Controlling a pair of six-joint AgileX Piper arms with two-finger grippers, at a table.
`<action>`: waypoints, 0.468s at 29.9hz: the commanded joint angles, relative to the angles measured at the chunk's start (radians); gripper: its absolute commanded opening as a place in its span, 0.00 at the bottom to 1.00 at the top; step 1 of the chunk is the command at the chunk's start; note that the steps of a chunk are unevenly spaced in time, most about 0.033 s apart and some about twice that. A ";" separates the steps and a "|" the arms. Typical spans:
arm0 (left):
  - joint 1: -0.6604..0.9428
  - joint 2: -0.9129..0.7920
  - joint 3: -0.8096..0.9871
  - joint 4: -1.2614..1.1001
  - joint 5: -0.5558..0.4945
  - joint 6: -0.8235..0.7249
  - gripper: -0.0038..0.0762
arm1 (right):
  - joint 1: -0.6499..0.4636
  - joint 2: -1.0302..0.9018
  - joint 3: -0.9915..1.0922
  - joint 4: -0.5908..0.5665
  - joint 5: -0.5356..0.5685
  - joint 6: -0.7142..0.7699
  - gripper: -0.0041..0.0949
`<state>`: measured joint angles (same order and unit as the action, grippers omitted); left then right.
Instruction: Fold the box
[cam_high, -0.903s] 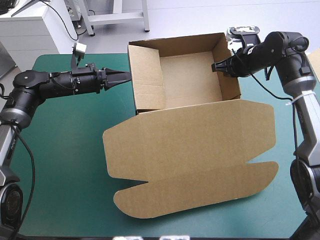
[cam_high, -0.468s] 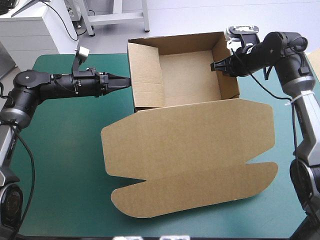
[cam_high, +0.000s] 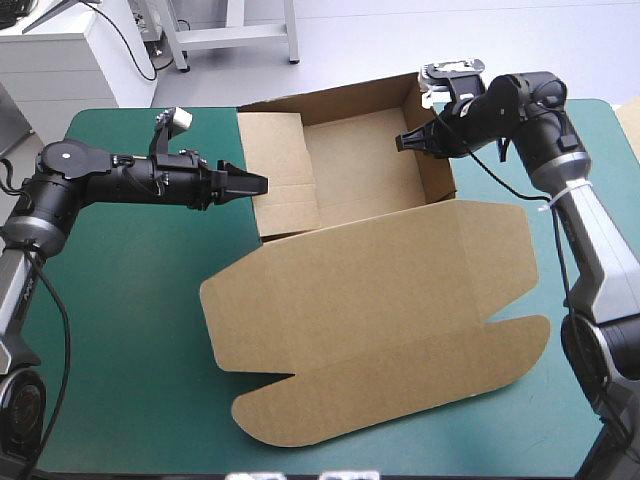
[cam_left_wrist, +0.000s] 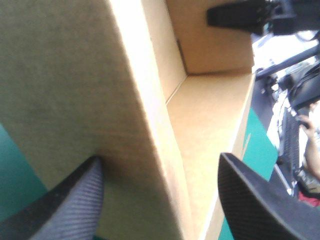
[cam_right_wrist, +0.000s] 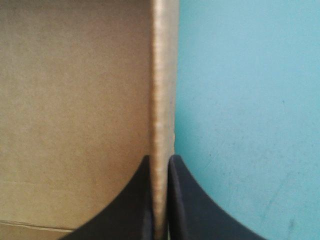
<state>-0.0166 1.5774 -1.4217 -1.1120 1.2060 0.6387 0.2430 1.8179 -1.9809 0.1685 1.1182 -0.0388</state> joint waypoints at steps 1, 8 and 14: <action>-0.050 -0.043 -0.030 0.086 0.012 -0.090 0.64 | 0.056 -0.050 -0.028 0.029 -0.104 0.039 0.02; -0.133 -0.043 -0.030 0.342 -0.113 -0.289 0.64 | 0.172 -0.050 -0.028 -0.066 -0.109 0.109 0.02; -0.164 -0.043 -0.030 0.432 -0.235 -0.446 0.64 | 0.231 -0.050 -0.028 -0.054 -0.084 0.162 0.02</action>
<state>-0.1557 1.5766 -1.4217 -0.5996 1.0591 0.2494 0.4398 1.8245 -1.9809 -0.0308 1.0861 0.0871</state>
